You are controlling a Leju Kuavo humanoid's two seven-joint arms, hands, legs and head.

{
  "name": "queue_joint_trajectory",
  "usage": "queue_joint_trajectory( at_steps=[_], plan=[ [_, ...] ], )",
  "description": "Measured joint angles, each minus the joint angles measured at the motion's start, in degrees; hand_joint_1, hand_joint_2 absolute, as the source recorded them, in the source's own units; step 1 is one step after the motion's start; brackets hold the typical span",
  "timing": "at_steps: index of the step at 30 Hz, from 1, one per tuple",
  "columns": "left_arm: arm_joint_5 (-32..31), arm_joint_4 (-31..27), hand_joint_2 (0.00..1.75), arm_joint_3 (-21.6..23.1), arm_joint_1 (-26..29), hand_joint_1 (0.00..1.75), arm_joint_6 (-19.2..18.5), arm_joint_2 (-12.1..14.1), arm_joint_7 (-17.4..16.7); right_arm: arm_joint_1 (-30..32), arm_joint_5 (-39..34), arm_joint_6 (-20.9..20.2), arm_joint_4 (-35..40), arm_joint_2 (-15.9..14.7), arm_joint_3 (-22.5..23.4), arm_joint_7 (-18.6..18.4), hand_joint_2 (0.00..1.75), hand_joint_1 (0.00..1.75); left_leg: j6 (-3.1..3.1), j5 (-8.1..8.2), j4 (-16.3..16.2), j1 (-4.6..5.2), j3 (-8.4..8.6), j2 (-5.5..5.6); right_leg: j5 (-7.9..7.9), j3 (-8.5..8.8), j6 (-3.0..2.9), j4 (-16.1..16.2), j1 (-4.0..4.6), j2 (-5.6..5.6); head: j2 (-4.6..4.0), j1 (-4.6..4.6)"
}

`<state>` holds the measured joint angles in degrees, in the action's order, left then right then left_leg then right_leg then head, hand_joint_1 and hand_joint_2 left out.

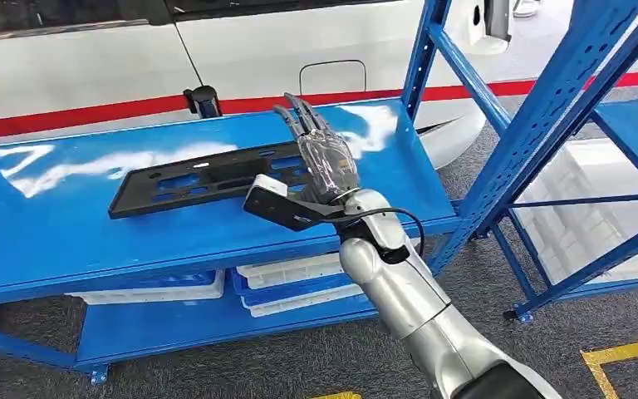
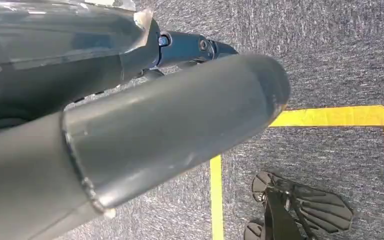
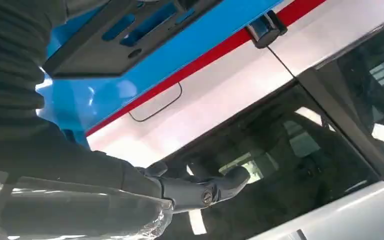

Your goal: Take the parts from the cabinet and place them on the table.

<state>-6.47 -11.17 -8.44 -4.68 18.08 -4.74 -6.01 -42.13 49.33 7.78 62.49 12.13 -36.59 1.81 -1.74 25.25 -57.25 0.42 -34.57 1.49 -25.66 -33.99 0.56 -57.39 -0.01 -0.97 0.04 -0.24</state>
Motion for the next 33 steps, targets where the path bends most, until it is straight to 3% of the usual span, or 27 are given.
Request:
queue_joint_trajectory(
  at_steps=[4, 10, 24, 31, 33],
  plan=[
    [1.4, 0.0, 0.0, -0.5, 0.0, 0.0, 1.5, -0.1, 2.5, 0.2, 0.5, -0.9, 0.1, 0.4, -0.7, 0.0, 1.75, 0.0, 0.0, 0.0, 0.0, 0.02, 0.0, -0.04, 0.0, 0.03, 0.0, 0.0, -0.01, -0.01, 0.0, 0.0],
    [6.8, 0.0, 0.0, -5.1, 0.5, 0.0, 4.2, -0.6, 6.8, -0.4, 0.2, -2.4, 1.2, 1.9, -1.5, -1.0, 1.75, 0.0, 0.0, 0.0, 0.0, 0.02, 0.01, -0.02, 0.0, 0.02, 0.0, 0.0, -0.01, 0.0, 0.0, 0.0],
    [8.4, 0.0, 0.0, -9.7, 0.7, 0.0, 4.8, -1.3, 8.8, -0.8, -1.7, -3.3, 4.2, 1.5, -0.2, -2.4, 1.75, 0.0, -0.02, 0.09, -0.1, 0.17, 0.02, -0.02, 0.02, 0.07, 0.03, 0.1, -0.21, 0.0, 0.0, 0.0],
    [7.3, 0.0, 0.0, -9.8, 0.8, 0.0, 3.9, -1.4, 9.6, -0.7, -2.4, -3.1, 5.2, -0.5, 1.8, -3.1, 1.75, 0.0, -0.77, 0.54, -0.3, 0.64, 0.02, -0.03, -0.09, 0.21, 0.36, 0.3, -0.65, -0.04, 0.0, 0.04],
    [7.2, 0.0, 0.0, -9.8, 0.8, 0.0, 4.0, -1.6, 9.5, -0.5, -2.4, -3.0, 5.9, -0.9, 2.2, -3.3, 1.75, 0.0, -1.41, 0.01, 0.8, -0.15, 0.95, -0.32, -0.5, -0.11, 0.74, -0.3, -0.34, 0.1, 0.0, 0.02]
  ],
)
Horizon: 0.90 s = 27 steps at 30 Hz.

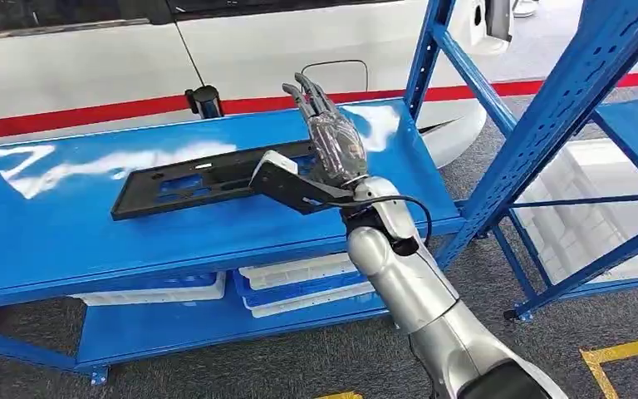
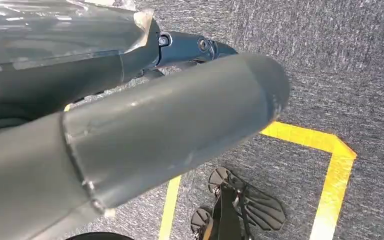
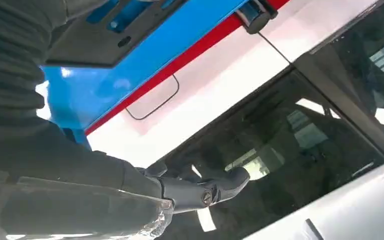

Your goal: Take the parts from the cabinet and place them on the table.

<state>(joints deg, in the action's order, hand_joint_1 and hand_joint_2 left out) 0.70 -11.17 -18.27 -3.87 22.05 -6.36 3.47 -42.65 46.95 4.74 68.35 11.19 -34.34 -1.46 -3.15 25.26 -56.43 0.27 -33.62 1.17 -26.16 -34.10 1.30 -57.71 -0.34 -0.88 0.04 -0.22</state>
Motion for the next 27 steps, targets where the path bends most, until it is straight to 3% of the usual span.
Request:
queue_joint_trajectory(
  at_steps=[1, 4, 5, 6, 7, 9, 10, 14, 15, 16, 17, 19, 20, 21, 22, 24, 25, 26, 27],
  plan=[
    [0.0, 0.0, 0.0, 0.0, 0.0, 0.0, 0.2, 0.0, -0.1, -0.1, 0.0, 0.1, 0.2, -0.3, 0.2, 0.0, 1.75, 0.0, -0.2, 0.07, 0.2, -0.01, 0.45, -0.03, -1.01, -0.95, -0.09, -2.4, 0.03, 0.17, 0.0, -0.15],
    [0.0, 0.0, 0.0, 0.0, 0.0, 0.0, 0.2, -0.1, -0.2, 0.4, 0.0, 0.1, 0.4, -1.0, 0.3, -0.2, 1.75, 0.0, -0.41, 0.44, 0.2, -0.05, 0.78, -0.07, -5.83, -8.36, -0.53, -16.0, -0.25, 0.2, 0.0, -0.17],
    [0.0, 0.0, 0.0, 0.0, 0.0, 0.0, 0.2, -0.1, -0.2, 0.7, -0.1, 0.1, 0.3, -1.2, 0.3, -0.2, 1.75, 0.0, -0.3, 0.58, 0.1, -0.06, 0.89, -0.06, -6.11, -10.05, -0.2, -18.6, -0.26, 0.2, 0.02, -0.2],
    [0.0, 0.0, 0.0, 0.0, 0.0, 0.0, 0.2, -0.1, -0.2, 0.9, -0.1, 0.1, 0.4, -1.4, 0.3, -0.3, 1.75, 0.0, -0.13, 0.79, 0.1, -0.09, 1.12, -0.01, -5.14, -10.15, 0.24, -17.8, -0.35, 0.21, 0.0, -0.17],
    [0.0, 0.0, 0.0, 0.0, 0.1, 0.0, 0.2, -0.2, -0.2, 1.0, -0.1, 0.1, 0.4, -1.5, 0.3, -0.3, 1.75, 0.0, 0.09, 1.08, 0.1, -0.13, 1.49, 0.01, -3.2, -8.6, 0.84, -14.2, -0.49, 0.3, 0.0, -0.17],
    [0.0, 0.0, 0.0, 0.0, 0.1, 0.0, 0.2, -0.3, -0.1, 1.0, 0.0, 0.1, 0.7, -1.7, 0.3, -0.4, 1.75, 0.0, 0.67, 1.86, 0.0, -0.28, 2.44, 0.06, 1.64, -3.28, 1.79, -3.0, -0.74, 0.5, 0.0, -0.2],
    [0.0, 0.0, 0.0, -0.1, 0.1, 0.0, 0.2, -0.3, 0.0, 0.9, 0.0, 0.1, 0.7, -1.8, 0.3, -0.5, 1.75, 0.0, 1.15, 2.33, -0.2, -0.06, 2.57, 0.05, 2.29, -2.02, 1.49, 0.0, -0.74, 0.61, 0.0, -0.37],
    [-0.1, 0.0, 0.0, -0.1, 0.0, 0.0, 0.2, -0.4, 0.2, 1.1, 0.0, 0.2, 0.9, -2.2, 0.5, -0.9, 1.75, 0.0, 2.41, 3.05, -0.1, -0.45, 2.81, -0.01, 1.95, -1.53, -0.14, 0.0, -0.15, 0.28, 0.0, -0.28],
    [-0.1, 0.0, 0.0, -0.1, -0.1, 0.0, 0.2, -0.3, 0.2, 1.2, 0.0, 0.2, 1.1, -2.2, 0.7, -0.9, 1.75, 0.0, 2.89, 3.53, -0.3, -0.6, 2.77, -0.12, 2.0, -1.07, -0.64, 0.4, -0.86, 0.27, 0.0, -0.28],
    [-0.2, 0.0, 0.0, -0.1, -0.1, 0.0, 0.2, -0.4, 0.2, 1.1, 0.0, 0.3, 1.3, -2.2, 0.8, -0.9, 1.75, 0.0, 3.33, 4.32, -1.9, -0.64, 2.07, -0.48, 1.77, -0.77, -0.98, 0.4, -0.91, 0.27, 0.0, -0.11],
    [-0.3, 0.0, 0.0, -0.1, -0.2, 0.0, 0.2, -0.5, 0.2, 1.1, 0.0, 0.5, 1.4, -2.2, 0.8, -0.9, 1.75, 0.0, 3.66, 6.06, -5.5, -0.83, 0.26, -0.72, 1.5, -0.54, -1.43, 0.4, -0.92, 0.3, 0.02, 0.26],
    [-0.4, 0.0, 0.0, 0.0, -0.2, 0.0, 0.2, -0.4, 0.2, 1.4, 0.0, 0.5, 1.4, -2.2, 0.8, -0.9, 1.75, 0.0, 4.25, 9.82, -15.6, -1.05, -5.42, -0.81, 1.12, -0.21, -1.85, 0.4, -0.83, 0.38, 0.0, 0.22],
    [-0.6, 0.0, 0.0, 0.0, -0.1, 0.0, 0.2, -0.4, 0.2, 1.7, 0.0, 0.6, 1.3, -2.2, 0.9, -1.0, 1.75, 0.0, 4.43, 10.22, -18.8, -1.08, -7.66, -0.87, 0.97, -0.03, -2.01, 0.4, -0.82, 0.38, 0.0, 0.24],
    [-0.6, 0.0, 0.0, 0.0, -0.1, 0.0, 0.3, -0.4, 0.2, 1.9, 0.0, 0.7, 1.4, -2.3, 0.9, -1.0, 1.75, 0.0, 4.53, 9.1, -19.3, -1.17, -8.63, -0.93, 0.78, 0.21, -2.08, 0.4, -0.82, 0.36, 0.0, 0.22],
    [-0.6, 0.0, 0.0, 0.0, -0.1, 0.0, 0.3, -0.4, 0.2, 2.0, 0.0, 0.7, 1.4, -2.4, 0.9, -1.0, 1.75, 0.0, 4.5, 6.45, -16.7, -1.31, -8.18, -1.0, 0.45, 0.63, -2.03, 0.4, -0.83, 0.3, 0.0, 0.28],
    [-0.7, 0.0, 0.0, 0.0, -0.1, 0.0, 0.3, -0.3, 0.2, 2.0, 0.0, 0.8, 1.4, -2.4, 1.2, -1.0, 1.75, 0.0, 4.15, 0.08, -6.5, -1.45, -4.0, -1.08, -0.22, 1.76, -1.69, 0.4, -0.84, 0.19, 0.02, 0.28],
    [-0.7, 0.0, 0.0, 0.0, -0.2, 0.0, 0.3, -0.3, 0.2, 2.0, 0.1, 0.8, 1.5, -2.4, 1.2, -1.0, 1.75, 0.0, 3.85, -1.61, -2.1, -1.44, -2.26, -1.24, -0.55, 2.14, -1.46, 0.4, -0.84, 0.19, 0.0, 0.31],
    [-0.7, 0.0, 0.0, 0.0, -0.2, 0.0, 0.3, -0.4, 0.2, 1.9, 0.1, 0.8, 1.5, -2.5, 1.2, -1.0, 1.75, 0.0, 3.74, -0.67, -1.6, -1.0, -1.54, -1.28, -0.75, 2.1, -1.12, 0.4, -0.17, 0.16, 0.0, 0.26],
    [-0.7, 0.0, 0.0, 0.0, -0.4, 0.0, 0.3, -0.4, 0.2, 1.9, 0.2, 0.9, 1.5, -2.5, 1.3, -1.0, 1.75, 0.0, 3.25, -0.21, -1.1, -0.93, -1.02, -1.21, -0.84, 1.93, -0.82, 0.4, -0.24, 0.14, 0.02, 0.35]
  ],
)
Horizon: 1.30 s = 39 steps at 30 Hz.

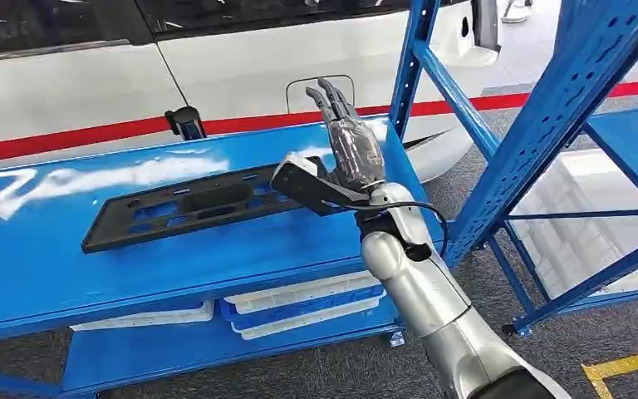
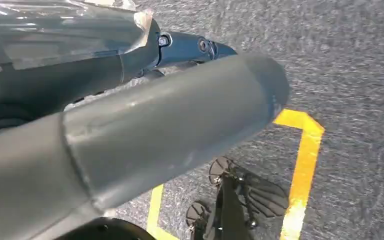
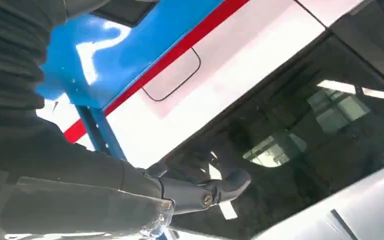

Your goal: Take the parts from the cabinet and place them on the table.

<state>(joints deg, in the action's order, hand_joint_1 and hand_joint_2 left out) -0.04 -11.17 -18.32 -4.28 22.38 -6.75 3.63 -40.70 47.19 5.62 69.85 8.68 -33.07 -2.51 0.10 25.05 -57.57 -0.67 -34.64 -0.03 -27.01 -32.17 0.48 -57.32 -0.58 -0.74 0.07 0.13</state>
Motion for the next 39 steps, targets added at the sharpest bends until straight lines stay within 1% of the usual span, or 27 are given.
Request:
queue_joint_trajectory(
  at_steps=[1, 2, 3, 4, 5, 6, 7, 8, 9, 10, 11, 12, 13, 14, 15, 16, 17, 18, 22, 24, 26, 27, 28, 29, 33, 39],
  plan=[
    [0.0, 0.0, 0.0, 0.0, -0.1, 0.0, 0.0, 0.0, 0.0, 0.1, 0.1, 0.0, 0.0, -0.1, 0.1, -0.1, 1.75, 0.0, -0.16, 0.02, -0.1, 0.12, -0.15, 0.15, 0.02, 0.01, 0.19, 0.1, -0.04, 0.08, -0.02, -0.18],
    [0.0, 0.0, 0.0, 0.0, 0.0, 0.0, 0.1, 0.0, 0.0, 0.2, 0.1, 0.0, 0.0, -0.2, 0.1, -0.1, 1.75, 0.0, -0.5, 0.1, -0.1, 0.22, -0.18, 0.25, 0.02, 0.19, 0.56, 0.4, -0.12, 0.17, -0.02, -0.07],
    [0.0, 0.0, 0.0, 0.0, 0.0, 0.0, 0.1, 0.0, 0.0, 0.2, 0.2, 0.0, 0.2, -0.2, 0.1, -0.1, 1.75, 0.0, -0.96, -0.1, 0.4, 0.04, 0.25, 0.22, -0.18, 0.35, 0.96, 0.4, 0.14, 0.18, 0.0, -0.07],
    [0.0, 0.0, 0.0, 0.0, 0.0, 0.0, 0.2, -0.1, 0.0, 0.2, 0.2, 0.0, 0.3, -0.3, 0.2, -0.1, 1.75, 0.0, -1.34, -0.27, 0.9, -0.24, 0.76, 0.14, -0.79, -0.18, 1.09, -0.6, -0.02, 0.39, -0.02, -0.24],
    [0.0, 0.0, 0.0, 0.0, 0.0, 0.0, 0.2, -0.1, 0.0, 0.0, 0.2, 0.1, 0.5, -0.3, 0.3, -0.1, 1.75, 0.0, -1.87, -0.17, 1.0, -0.23, 0.94, 0.15, -1.9, -1.45, 0.82, -3.2, 0.02, 0.38, 0.0, -0.24],
    [0.0, 0.0, 0.0, 0.0, -0.1, 0.0, 0.2, -0.1, 0.0, 0.0, 0.2, 0.1, 0.5, -0.4, 0.3, -0.1, 1.75, 0.0, -2.1, -0.04, 1.0, -0.21, 1.02, 0.16, -3.65, -3.86, 0.52, -7.8, 0.0, 0.38, 0.0, -0.33],
    [0.0, 0.0, 0.0, 0.0, -0.2, 0.0, 0.2, -0.1, 0.0, 0.3, 0.2, 0.1, 0.5, -0.5, 0.3, -0.1, 1.75, 0.0, -2.29, 0.09, 1.0, -0.12, 1.06, 0.19, -5.36, -6.81, 0.33, -13.0, -0.01, 0.37, -0.02, -0.26],
    [0.0, 0.0, 0.0, 0.0, -0.2, 0.0, 0.2, -0.1, 0.0, 0.5, 0.2, 0.1, 0.5, -0.7, 0.4, -0.1, 1.75, 0.0, -2.39, 0.19, 1.0, -0.06, 1.08, 0.24, -6.51, -9.45, 0.38, -17.5, 0.01, 0.38, -0.02, -0.39],
    [0.0, 0.0, 0.0, 0.0, -0.2, 0.0, 0.2, -0.1, 0.0, 0.7, 0.2, 0.1, 0.5, -0.8, 0.4, -0.1, 1.75, 0.0, -2.42, 0.23, 1.0, 0.04, 1.18, 0.31, -6.41, -10.89, 0.67, -19.2, 0.01, 0.38, 0.0, -0.37],
    [0.0, 0.0, 0.0, 0.0, -0.2, 0.0, 0.2, -0.1, -0.2, 0.8, 0.2, 0.1, 0.5, -0.9, 0.4, -0.1, 1.75, 0.0, -2.41, 0.41, 1.0, 0.1, 1.36, 0.4, -5.3, -10.7, 1.09, -17.8, 0.01, 0.38, -0.02, -0.37],
    [0.0, 0.0, 0.0, 0.0, -0.1, 0.0, 0.2, -0.1, -0.4, 0.8, 0.3, 0.1, 0.5, -1.0, 0.4, -0.1, 1.75, 0.0, -2.36, 0.58, 0.9, 0.14, 1.62, 0.53, -3.09, -8.99, 1.6, -13.8, 0.01, 0.39, -0.02, -0.39],
    [-0.1, 0.0, 0.0, 0.0, -0.2, 0.0, 0.2, -0.2, -0.5, 0.8, 0.3, 0.1, 0.5, -1.0, 0.4, -0.1, 1.75, 0.0, -2.22, 0.79, 0.9, 0.16, 1.93, 0.6, -0.59, -6.65, 1.96, -8.4, 0.0, 0.39, -0.02, -0.35],
    [-0.1, 0.0, 0.0, 0.0, -0.2, 0.0, 0.3, -0.2, -0.6, 0.8, 0.4, 0.1, 0.5, -1.0, 0.4, -0.1, 1.75, 0.0, -2.02, 1.05, 0.9, 0.17, 2.24, 0.65, 1.72, -4.16, 2.02, -2.8, 0.03, 0.42, -0.02, -0.42],
    [-0.1, 0.0, 0.0, 0.0, -0.2, 0.0, 0.5, -0.2, -1.1, 0.8, 0.5, 0.1, 0.5, -1.0, 0.4, -0.1, 1.75, 0.0, -1.68, 1.32, 0.8, 0.54, 2.25, 0.72, 2.52, -2.85, 1.58, 0.1, 0.28, 0.35, -0.02, -0.55],
    [-0.1, 0.0, 0.0, 0.0, -0.3, 0.0, 0.8, -0.3, -1.3, 0.8, 0.6, 0.1, 0.5, -1.0, 0.3, -0.2, 1.75, 0.0, -1.41, 1.61, 0.7, 0.64, 2.23, 0.87, 2.69, -2.61, 1.18, 0.1, 0.37, 0.35, -0.02, -0.43],
    [-0.1, 0.0, 0.0, 0.0, -0.3, 0.0, 1.0, -0.3, -1.6, 0.9, 0.7, 0.1, 0.5, -1.0, 0.3, -0.4, 1.75, 0.0, -1.29, 1.7, 0.7, 0.65, 2.23, 0.85, 2.69, -2.69, 1.11, 0.1, 0.15, 0.34, 0.0, -0.35],
    [-0.1, 0.0, 0.0, 0.0, -0.3, 0.0, 1.1, -0.3, -1.9, 0.9, 0.7, 0.1, 0.5, -1.0, 0.3, -0.6, 1.75, 0.0, -1.9, 1.99, 0.4, 0.6, 2.21, 0.83, 2.83, -2.64, 1.11, 0.2, -0.11, 0.33, -0.02, -0.46],
    [-0.1, 0.0, 0.0, 0.0, -0.3, 0.0, 1.3, -0.3, -2.2, 0.9, 0.7, 0.1, 0.5, -1.0, 0.3, -0.6, 1.75, 0.0, -2.02, 1.93, 0.4, 0.46, 2.25, 0.77, 2.83, -2.63, 1.09, 0.2, 0.05, 0.26, -0.02, -0.37],
    [0.0, 0.0, 0.0, 0.0, -0.4, 0.0, 1.7, -0.4, -3.2, 0.9, 0.9, 0.0, 0.4, -0.7, 0.3, -0.7, 1.75, 0.0, -1.95, 1.9, 0.9, 0.31, 2.45, 0.7, 2.69, -2.65, 0.88, 0.2, 0.26, 0.17, -0.02, -0.37],
    [-0.8, 0.0, 0.0, 0.0, -0.4, 0.0, 1.6, -0.4, -4.9, 0.9, 1.2, -0.4, 0.3, -0.4, 0.2, -0.6, 1.75, 0.0, -1.83, 1.88, 1.0, 0.26, 2.49, 0.67, 2.62, -2.65, 0.78, 0.2, 0.34, 0.17, -0.02, -0.35],
    [-3.6, 0.0, 0.0, 0.8, -0.4, 0.0, 0.8, -0.3, -8.0, 0.9, 1.7, -1.2, -0.3, 0.1, -0.4, -0.3, 1.75, 0.0, -1.68, 1.88, 1.0, 0.2, 2.49, 0.64, 2.6, -2.65, 0.74, 0.1, 0.41, 0.17, -0.02, -0.35],
    [-4.8, 0.1, 0.0, 1.5, -0.4, 0.0, 0.6, -0.2, -9.4, 0.9, 1.9, -1.4, -0.8, 0.5, -0.8, 0.0, 1.75, 0.0, -1.47, 1.89, 1.0, 0.15, 2.49, 0.63, 2.6, -2.65, 0.74, 0.1, 0.46, 0.17, -0.02, -0.35],
    [-5.4, 0.1, 0.0, 2.1, -0.4, 0.0, 0.5, -0.2, -10.4, 0.9, 2.3, -1.6, -1.4, 0.9, -1.4, 0.2, 1.75, 0.0, -1.07, 1.9, 1.0, 0.1, 2.49, 0.62, 2.59, -2.66, 0.72, 0.1, 0.49, 0.17, 0.0, -0.35],
    [-5.9, 0.1, 0.0, 2.6, -0.4, 0.0, 0.5, -0.2, -11.2, 0.9, 2.9, -1.8, -2.1, 1.4, -2.1, 0.3, 1.75, 0.0, -0.99, 1.91, 1.1, 0.09, 2.5, 0.62, 2.58, -2.65, 0.7, 0.1, 0.51, 0.17, -0.02, -0.35],
    [-6.2, 0.1, 0.0, 3.7, -0.3, 0.0, 0.3, -0.1, -12.3, 0.8, 4.0, -1.3, -6.4, 3.6, -4.6, 0.6, 1.75, 0.0, -0.9, 1.86, 1.1, 0.12, 2.47, 0.61, 2.58, -2.63, 0.69, 0.1, 0.49, 0.19, -0.02, -0.37],
    [-6.1, 0.1, 0.0, 4.0, -0.2, 0.0, 0.3, 0.0, -12.5, 0.5, 4.6, -0.5, -13.1, 7.6, -7.6, 2.3, 1.75, 0.0, -0.89, 1.85, 1.0, 0.34, 2.49, 0.61, 2.58, -2.59, 0.69, 0.1, 0.36, 0.19, -0.02, -0.37]
  ],
)
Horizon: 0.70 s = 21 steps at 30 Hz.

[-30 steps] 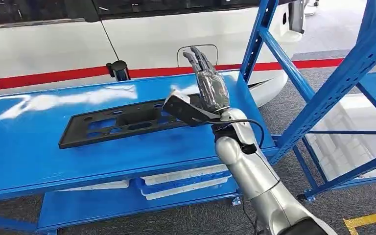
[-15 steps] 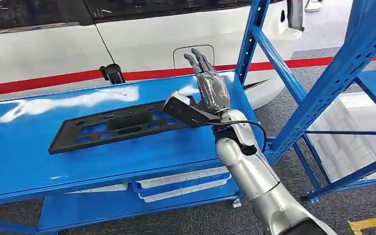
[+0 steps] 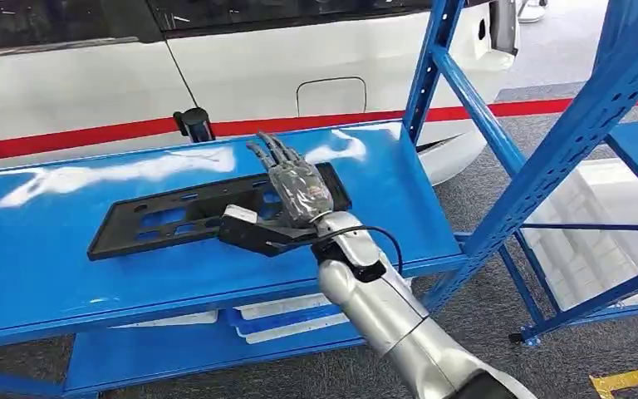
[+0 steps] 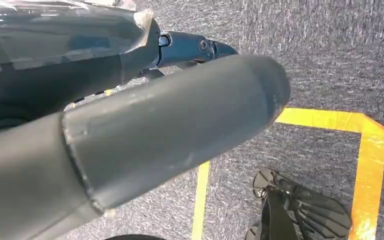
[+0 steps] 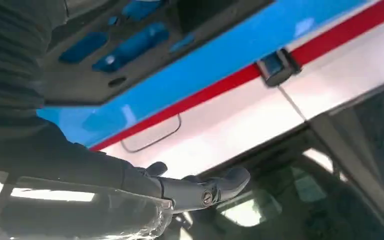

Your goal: Take the parts from the cabinet and place them on the table.

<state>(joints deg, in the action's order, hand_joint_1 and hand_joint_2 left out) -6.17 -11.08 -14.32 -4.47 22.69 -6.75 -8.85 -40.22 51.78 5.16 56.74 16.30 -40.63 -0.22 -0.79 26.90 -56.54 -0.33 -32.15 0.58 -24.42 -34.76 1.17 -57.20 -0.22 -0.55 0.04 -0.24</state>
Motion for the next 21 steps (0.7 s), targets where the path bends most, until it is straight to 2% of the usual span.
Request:
queue_joint_trajectory(
  at_steps=[7, 15, 21],
  plan=[
    [1.0, 0.0, 0.0, -0.1, 0.0, 0.0, 0.2, 0.0, 0.6, 0.0, -0.3, 0.4, -4.2, 3.2, -3.6, -0.4, 1.75, 0.0, -0.01, 0.01, 0.0, 0.15, 0.0, 0.0, 0.0, -0.01, 0.0, 0.0, -0.17, 0.0, 0.0, 0.0],
    [1.4, 0.0, 0.0, -0.5, 0.2, 0.0, 0.2, 0.0, 1.4, -0.4, -1.2, 1.6, -7.1, 4.0, -6.3, -1.3, 1.75, 0.0, -0.01, 0.01, 0.0, 0.22, 0.03, 0.0, 0.0, 0.0, 0.01, 0.0, -0.29, 0.0, 0.0, 0.0],
    [3.7, 0.0, 0.0, -2.1, 0.3, 0.0, 1.2, 0.0, 2.1, -2.9, -0.8, 7.6, -11.6, 4.1, -8.2, -6.4, 1.75, 0.0, -0.01, 0.0, 0.0, 0.22, 0.05, 0.0, 0.0, 0.0, 0.01, 0.0, -0.3, -0.01, 0.0, 0.0]
  ],
)
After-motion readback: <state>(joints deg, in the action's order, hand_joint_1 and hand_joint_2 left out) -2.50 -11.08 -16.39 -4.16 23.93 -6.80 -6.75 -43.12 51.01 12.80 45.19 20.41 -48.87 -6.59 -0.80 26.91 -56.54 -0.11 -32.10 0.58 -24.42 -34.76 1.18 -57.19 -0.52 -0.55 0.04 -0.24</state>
